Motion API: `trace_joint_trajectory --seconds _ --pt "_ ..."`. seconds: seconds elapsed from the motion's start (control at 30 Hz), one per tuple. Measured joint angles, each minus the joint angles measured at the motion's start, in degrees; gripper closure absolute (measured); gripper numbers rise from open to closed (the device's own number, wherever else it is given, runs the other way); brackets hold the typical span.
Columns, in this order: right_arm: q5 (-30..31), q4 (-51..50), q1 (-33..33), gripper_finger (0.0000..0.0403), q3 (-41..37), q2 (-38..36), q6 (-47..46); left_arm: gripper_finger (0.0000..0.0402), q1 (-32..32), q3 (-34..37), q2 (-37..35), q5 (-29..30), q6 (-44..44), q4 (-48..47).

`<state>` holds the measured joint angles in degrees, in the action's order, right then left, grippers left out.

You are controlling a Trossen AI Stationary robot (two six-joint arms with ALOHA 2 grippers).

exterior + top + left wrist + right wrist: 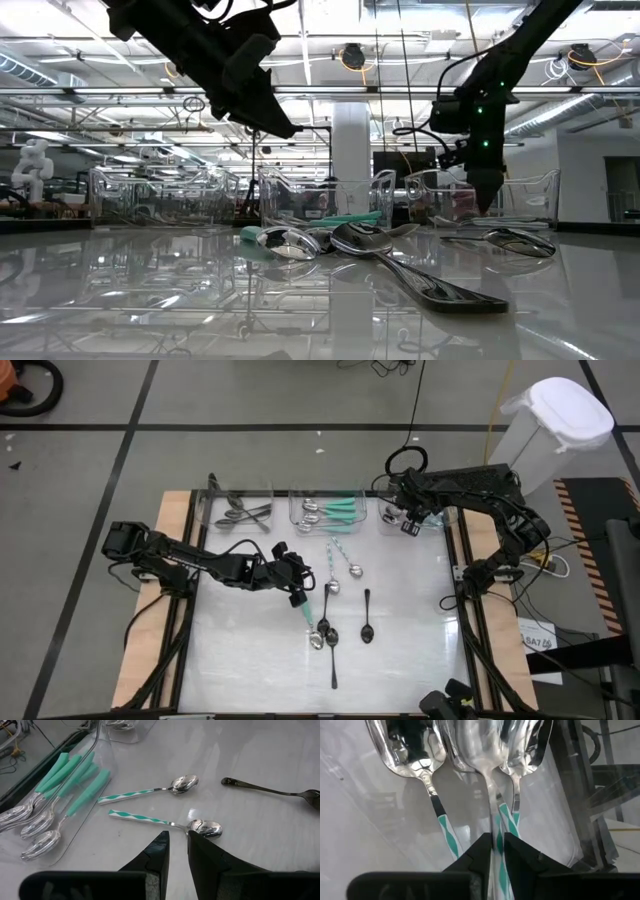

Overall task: Sort silverware by color (type)
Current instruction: Put the green patterned spoon into the right transparent bin, then put the black spoon into the left transparent bin

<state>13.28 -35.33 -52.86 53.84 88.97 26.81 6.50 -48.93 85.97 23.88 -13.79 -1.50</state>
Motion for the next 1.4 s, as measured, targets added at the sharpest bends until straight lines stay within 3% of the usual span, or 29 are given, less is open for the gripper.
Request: trace_joint_trajectory --seconds 0.27,0.4,0.83,0.97,1.13,1.4 --pt "0.47 0.29 0.03 0.0305 0.00 -0.10 -0.44 0.0330 0.00 0.00 0.00 0.00 0.03 0.00" --pt "2.14 -1.16 1.61 0.0286 -0.02 -2.47 -5.61 0.0330 0.00 0.00 0.02 0.00 0.14 0.00" --pt "-0.54 -4.97 13.50 0.0278 -0.02 -23.74 -15.72 0.0330 -0.11 0.00 0.00 0.00 1.33 0.02" --pt "-7.15 -6.17 20.41 0.0277 -1.62 -29.73 -23.34 0.0330 -0.11 0.00 0.01 0.02 2.92 0.01" --pt "-7.57 0.33 32.08 0.0277 -8.53 -35.50 -28.90 0.0330 -0.11 0.00 0.02 0.02 4.04 0.01" --pt "-8.72 27.01 53.32 0.0277 -21.00 -34.98 -35.11 0.0330 -0.11 0.00 0.01 0.02 5.12 0.03"
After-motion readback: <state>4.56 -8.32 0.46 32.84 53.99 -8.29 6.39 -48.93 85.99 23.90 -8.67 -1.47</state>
